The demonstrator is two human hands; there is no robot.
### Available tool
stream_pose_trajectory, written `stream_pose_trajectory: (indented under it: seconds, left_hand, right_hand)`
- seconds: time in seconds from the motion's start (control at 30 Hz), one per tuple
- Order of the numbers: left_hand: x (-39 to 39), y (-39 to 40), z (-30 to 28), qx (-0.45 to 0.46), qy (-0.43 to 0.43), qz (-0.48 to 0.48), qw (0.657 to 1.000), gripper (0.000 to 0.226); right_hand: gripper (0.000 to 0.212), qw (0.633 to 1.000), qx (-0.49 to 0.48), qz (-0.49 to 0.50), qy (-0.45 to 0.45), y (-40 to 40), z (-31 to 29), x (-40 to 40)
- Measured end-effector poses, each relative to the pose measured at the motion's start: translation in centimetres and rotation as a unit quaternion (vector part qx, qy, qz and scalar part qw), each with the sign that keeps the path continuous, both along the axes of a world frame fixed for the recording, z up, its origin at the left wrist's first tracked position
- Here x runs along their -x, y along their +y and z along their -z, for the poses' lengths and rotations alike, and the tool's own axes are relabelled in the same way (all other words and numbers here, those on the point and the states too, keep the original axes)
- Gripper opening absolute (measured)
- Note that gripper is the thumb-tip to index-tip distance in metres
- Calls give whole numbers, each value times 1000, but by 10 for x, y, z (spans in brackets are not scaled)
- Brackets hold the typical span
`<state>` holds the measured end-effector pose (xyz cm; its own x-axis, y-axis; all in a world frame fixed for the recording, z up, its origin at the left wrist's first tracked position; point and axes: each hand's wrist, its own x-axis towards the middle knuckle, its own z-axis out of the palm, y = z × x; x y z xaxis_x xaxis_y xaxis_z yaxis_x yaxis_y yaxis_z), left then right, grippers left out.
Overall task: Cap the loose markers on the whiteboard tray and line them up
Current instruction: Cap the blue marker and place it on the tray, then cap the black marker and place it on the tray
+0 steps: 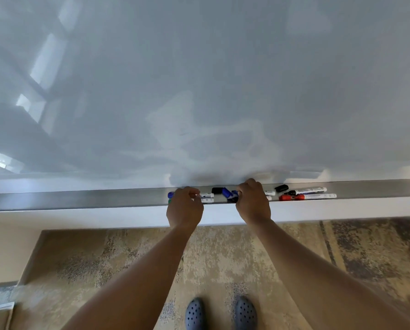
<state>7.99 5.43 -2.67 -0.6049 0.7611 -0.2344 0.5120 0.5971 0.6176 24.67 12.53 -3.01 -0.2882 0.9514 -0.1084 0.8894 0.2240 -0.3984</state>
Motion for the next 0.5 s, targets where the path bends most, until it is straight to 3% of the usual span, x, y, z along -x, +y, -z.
stream_pose_trajectory:
  seconds: [0.3,0.5]
  left_hand:
    - [-38,15,5,-2,180,171,969,28]
    - [-44,22,7,12,213,207,955,32]
  right_hand:
    - [40,997,17,-45,-66,7,1,-29]
    - [37,993,51,-65,-85,10,0,-34]
